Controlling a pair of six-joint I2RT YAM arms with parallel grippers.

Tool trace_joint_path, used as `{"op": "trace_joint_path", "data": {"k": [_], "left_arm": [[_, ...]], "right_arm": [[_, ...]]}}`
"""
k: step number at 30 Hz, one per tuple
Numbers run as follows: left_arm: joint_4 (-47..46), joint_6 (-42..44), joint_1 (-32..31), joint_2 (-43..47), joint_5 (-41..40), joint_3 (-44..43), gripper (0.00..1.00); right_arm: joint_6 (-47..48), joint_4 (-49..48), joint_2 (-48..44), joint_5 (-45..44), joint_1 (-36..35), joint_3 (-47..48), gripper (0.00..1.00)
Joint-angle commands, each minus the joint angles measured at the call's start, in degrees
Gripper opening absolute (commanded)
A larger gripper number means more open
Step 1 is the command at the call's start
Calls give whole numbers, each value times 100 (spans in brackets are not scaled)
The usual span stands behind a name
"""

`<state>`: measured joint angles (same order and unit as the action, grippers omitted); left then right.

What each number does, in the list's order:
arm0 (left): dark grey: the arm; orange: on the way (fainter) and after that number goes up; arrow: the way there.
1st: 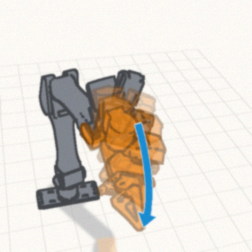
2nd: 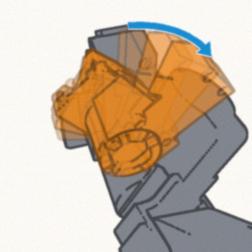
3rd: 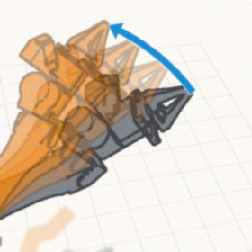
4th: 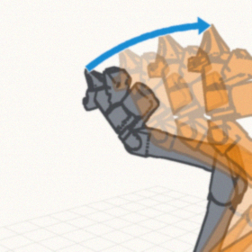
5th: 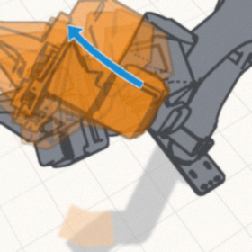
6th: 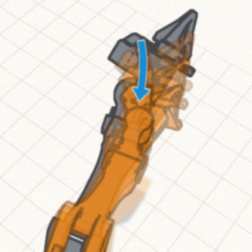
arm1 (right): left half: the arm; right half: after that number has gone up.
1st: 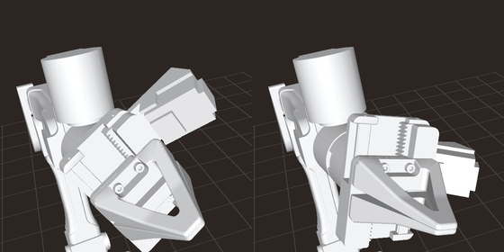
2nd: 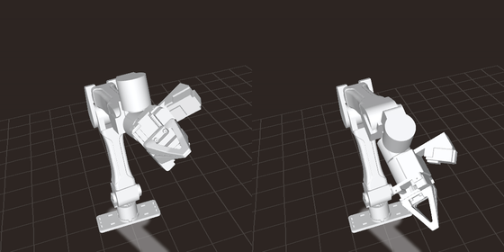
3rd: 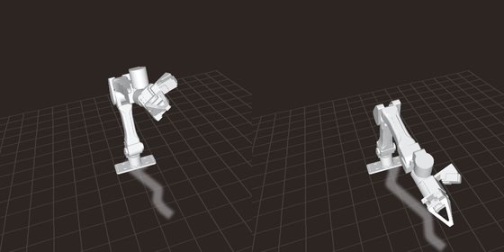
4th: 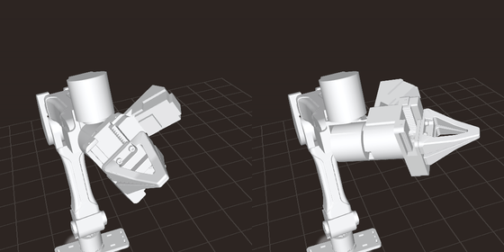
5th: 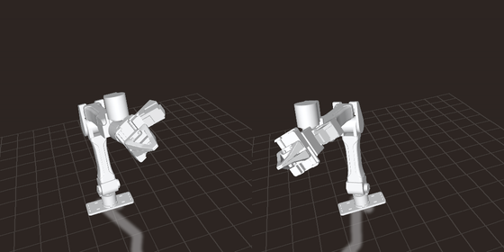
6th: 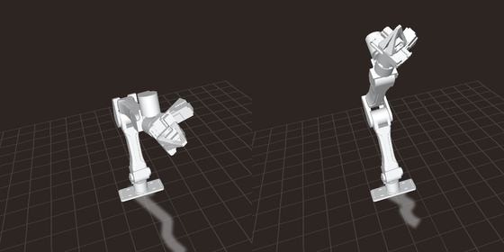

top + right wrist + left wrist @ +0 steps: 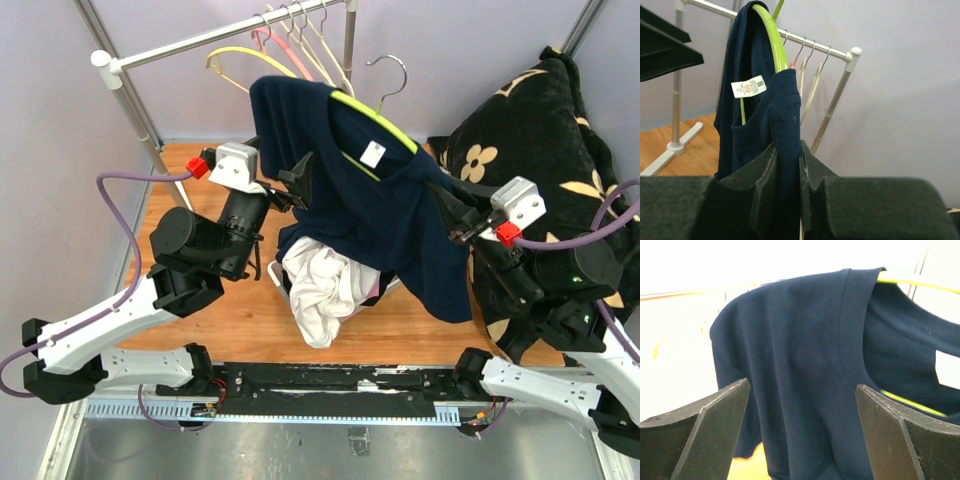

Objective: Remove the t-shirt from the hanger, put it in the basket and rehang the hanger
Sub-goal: Pick up the hanger from the clothesline, then remove the T-shirt from the hanger.

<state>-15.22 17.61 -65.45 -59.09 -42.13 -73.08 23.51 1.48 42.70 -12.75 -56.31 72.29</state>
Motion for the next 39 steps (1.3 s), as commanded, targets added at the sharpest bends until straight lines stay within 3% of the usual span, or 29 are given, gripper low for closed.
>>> {"op": "trace_joint_path", "data": {"k": [1, 15, 17, 24, 31, 36, 39], "left_arm": [[-654, 620, -39, -177, 113, -113, 90], [-827, 615, 355, -546, 188, -305, 88], [-793, 537, 459, -544, 239, -296, 81], [-761, 400, 661, -528, 382, -192, 39], [-635, 171, 973, -564, 725, -215, 3], [-397, 46, 1084, -663, 1769, -428, 0], [249, -38, 1100, -979, 2596, -1006, 1]], "right_arm": [[-434, -244, -196, 475, -64, -144, 1], [-721, -96, -94, 755, -64, -315, 1], [-716, -99, -95, 750, -64, -325, 1], [-675, -117, -82, 628, -64, -359, 1], [-634, -141, -86, 505, -64, -419, 1], [-622, -179, -16, 414, -64, -444, 1], [-672, -354, 80, 239, -64, -500, 1]]}}
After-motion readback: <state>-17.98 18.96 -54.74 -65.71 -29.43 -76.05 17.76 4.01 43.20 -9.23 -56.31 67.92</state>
